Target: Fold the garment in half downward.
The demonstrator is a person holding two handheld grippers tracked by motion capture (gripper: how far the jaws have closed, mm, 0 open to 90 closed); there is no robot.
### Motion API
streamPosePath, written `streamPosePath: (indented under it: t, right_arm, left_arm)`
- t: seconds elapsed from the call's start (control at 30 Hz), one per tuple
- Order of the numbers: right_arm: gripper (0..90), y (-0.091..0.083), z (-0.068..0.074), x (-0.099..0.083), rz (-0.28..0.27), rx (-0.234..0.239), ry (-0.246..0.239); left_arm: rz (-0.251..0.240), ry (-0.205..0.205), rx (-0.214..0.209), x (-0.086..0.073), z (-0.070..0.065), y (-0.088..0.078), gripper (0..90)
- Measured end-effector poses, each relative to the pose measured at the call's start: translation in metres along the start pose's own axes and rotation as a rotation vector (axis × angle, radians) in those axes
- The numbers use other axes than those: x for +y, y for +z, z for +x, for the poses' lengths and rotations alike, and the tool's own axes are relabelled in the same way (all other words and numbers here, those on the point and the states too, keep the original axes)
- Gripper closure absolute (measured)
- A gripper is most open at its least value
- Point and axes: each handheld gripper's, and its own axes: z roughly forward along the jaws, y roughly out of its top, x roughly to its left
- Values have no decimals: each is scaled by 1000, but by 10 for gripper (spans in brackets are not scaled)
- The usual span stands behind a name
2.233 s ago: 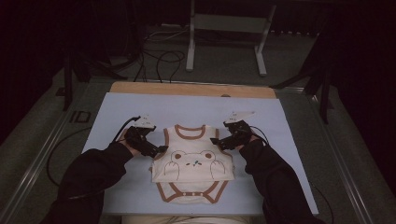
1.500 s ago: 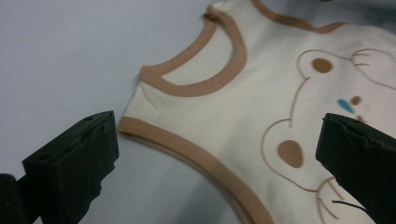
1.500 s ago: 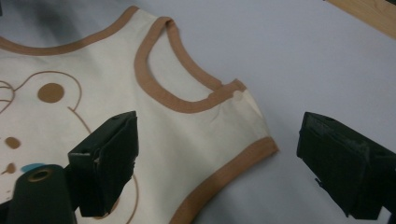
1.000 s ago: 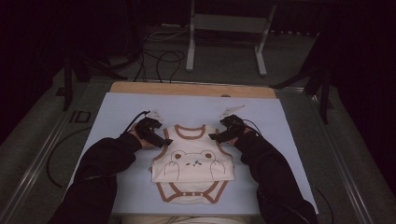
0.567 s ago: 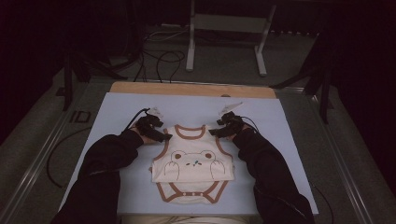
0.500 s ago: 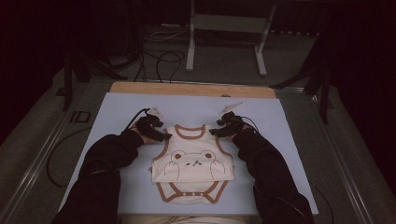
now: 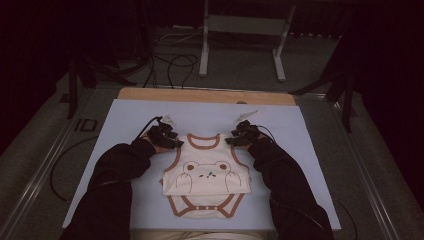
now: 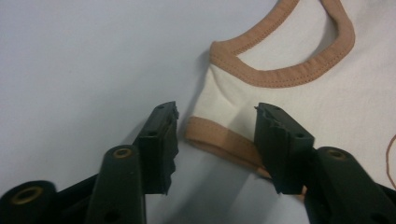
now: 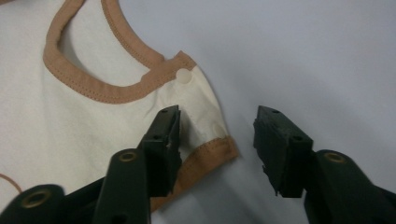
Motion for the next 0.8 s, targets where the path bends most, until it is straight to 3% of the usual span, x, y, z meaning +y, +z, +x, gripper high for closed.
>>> streamPosePath:
  t: [0.3, 0.47, 0.6, 0.8]
  right_arm:
    - [746, -1, 8, 2, 23, 26, -16]
    - [776, -1, 9, 3, 30, 36, -17]
    - [792, -1, 11, 4, 37, 33, -24]
    - [802, -1, 13, 5, 39, 24, -33]
  left_arm:
    - [31, -34, 8, 6, -2, 1, 659]
    - [37, -35, 3, 8, -3, 1, 718]
    - [42, -27, -16, 9, -6, 3, 828]
    - [46, -30, -16, 10, -7, 3, 867]
